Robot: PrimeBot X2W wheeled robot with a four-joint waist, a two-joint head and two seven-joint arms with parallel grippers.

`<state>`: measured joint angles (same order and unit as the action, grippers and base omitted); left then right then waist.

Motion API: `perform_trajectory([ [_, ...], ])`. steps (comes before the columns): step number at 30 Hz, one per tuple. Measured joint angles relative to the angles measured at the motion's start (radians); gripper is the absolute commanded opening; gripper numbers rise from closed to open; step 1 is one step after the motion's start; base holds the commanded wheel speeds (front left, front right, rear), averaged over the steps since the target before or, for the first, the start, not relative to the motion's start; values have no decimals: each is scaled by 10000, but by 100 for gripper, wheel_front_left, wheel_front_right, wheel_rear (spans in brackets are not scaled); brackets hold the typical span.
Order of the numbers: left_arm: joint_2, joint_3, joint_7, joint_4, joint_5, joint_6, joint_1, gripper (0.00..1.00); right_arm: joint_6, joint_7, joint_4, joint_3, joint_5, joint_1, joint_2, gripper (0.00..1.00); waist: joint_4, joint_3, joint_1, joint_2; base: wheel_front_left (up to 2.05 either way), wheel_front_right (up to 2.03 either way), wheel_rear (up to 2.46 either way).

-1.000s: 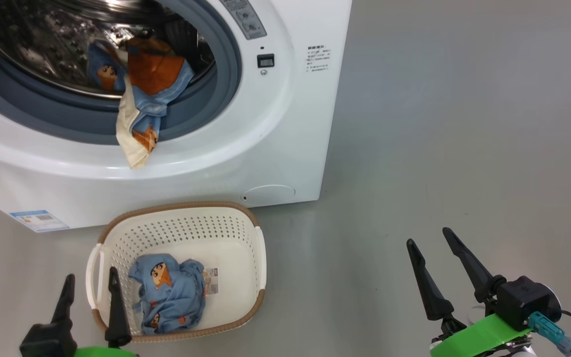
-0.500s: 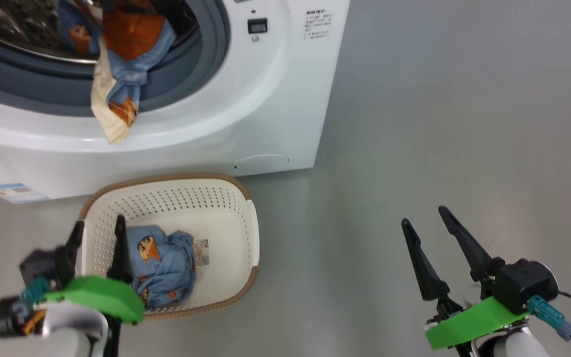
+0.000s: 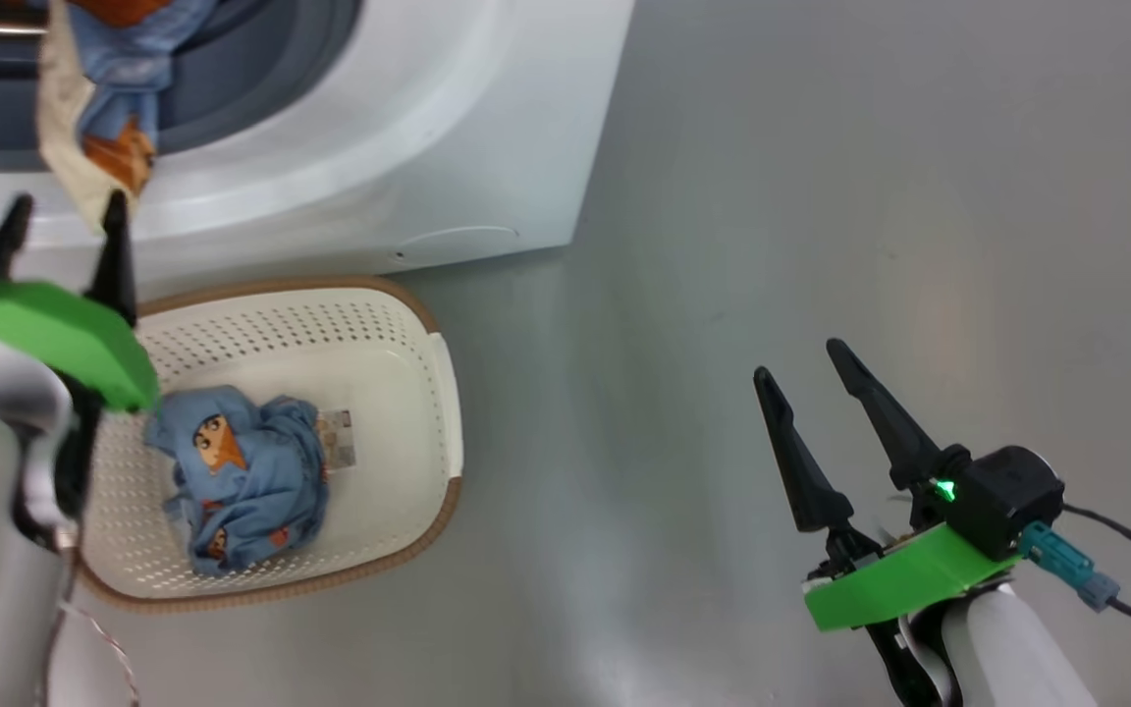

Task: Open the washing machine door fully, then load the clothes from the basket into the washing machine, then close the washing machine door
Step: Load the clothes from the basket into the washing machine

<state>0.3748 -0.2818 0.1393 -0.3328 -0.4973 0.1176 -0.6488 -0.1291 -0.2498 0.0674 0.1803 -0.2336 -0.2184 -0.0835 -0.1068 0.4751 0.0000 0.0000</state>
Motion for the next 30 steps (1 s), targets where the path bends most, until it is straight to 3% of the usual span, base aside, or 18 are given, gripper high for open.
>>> perform_trajectory([
  [14,1511,-67,3852,-430,-2,-389,-3160,100,0,-2,-46,125,-320,-759,219,100,-927,1051,0,0,0,0,0],
  [27,2092,-71,5722,-1179,-163,-295,-4141,100,0,-35,-42,382,-861,-1151,278,100,-1685,1630,0,0,0,0,0],
  [28,2111,-71,5816,-1200,-224,-293,-4151,98,0,-38,-42,387,-867,-1151,278,100,-1722,1659,0,0,0,0,0],
  [29,2125,-67,5825,-1202,-249,-244,-4165,76,0,-44,-42,389,-878,-1153,278,100,-1751,1687,0,0,0,0,0],
  [30,2136,-56,5866,-1200,-267,-221,-4175,48,0,-44,-44,395,-880,-1156,280,100,-1776,1714,0,0,0,0,0],
])
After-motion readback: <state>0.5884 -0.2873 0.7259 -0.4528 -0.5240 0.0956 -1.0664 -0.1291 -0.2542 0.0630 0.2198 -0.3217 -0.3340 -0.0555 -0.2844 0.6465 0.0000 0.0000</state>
